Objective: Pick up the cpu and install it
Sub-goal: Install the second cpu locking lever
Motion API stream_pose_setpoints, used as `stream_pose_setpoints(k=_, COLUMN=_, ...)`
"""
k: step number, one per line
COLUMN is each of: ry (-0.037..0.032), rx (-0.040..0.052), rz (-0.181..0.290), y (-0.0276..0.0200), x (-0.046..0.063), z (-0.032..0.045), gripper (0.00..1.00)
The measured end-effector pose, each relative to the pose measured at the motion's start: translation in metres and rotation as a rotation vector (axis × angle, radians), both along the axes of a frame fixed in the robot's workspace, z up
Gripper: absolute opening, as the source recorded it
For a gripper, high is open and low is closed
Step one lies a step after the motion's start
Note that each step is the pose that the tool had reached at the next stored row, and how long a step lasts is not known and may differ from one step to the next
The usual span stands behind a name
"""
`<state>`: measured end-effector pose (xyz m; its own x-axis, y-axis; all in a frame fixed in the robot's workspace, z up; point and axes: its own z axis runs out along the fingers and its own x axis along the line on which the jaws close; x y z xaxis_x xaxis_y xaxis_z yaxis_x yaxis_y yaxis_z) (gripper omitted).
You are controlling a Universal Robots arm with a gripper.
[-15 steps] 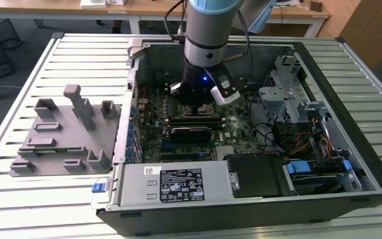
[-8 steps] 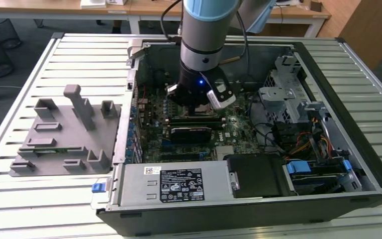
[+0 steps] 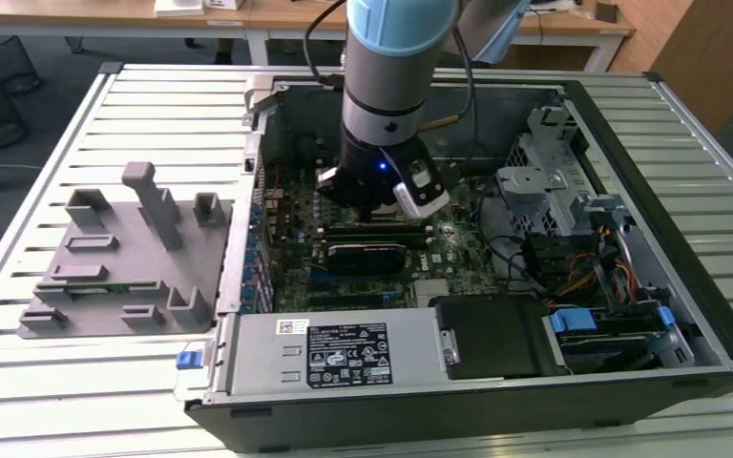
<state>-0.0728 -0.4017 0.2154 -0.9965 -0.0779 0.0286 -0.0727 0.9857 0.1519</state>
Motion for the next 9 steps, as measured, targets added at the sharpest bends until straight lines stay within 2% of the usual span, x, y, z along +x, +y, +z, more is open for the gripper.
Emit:
stream_pose_setpoints(k=2, ry=-0.0001, rx=0.0089, rz=0.0, y=-0.0017, x=-0.0001, z=-0.0004, gripper=0.11)
stream_pose_setpoints(k=9, ry=0.0, rx=0.0101, rz=0.0, y=-0.002, x=-0.0002, z=-0.0009, gripper=0.11)
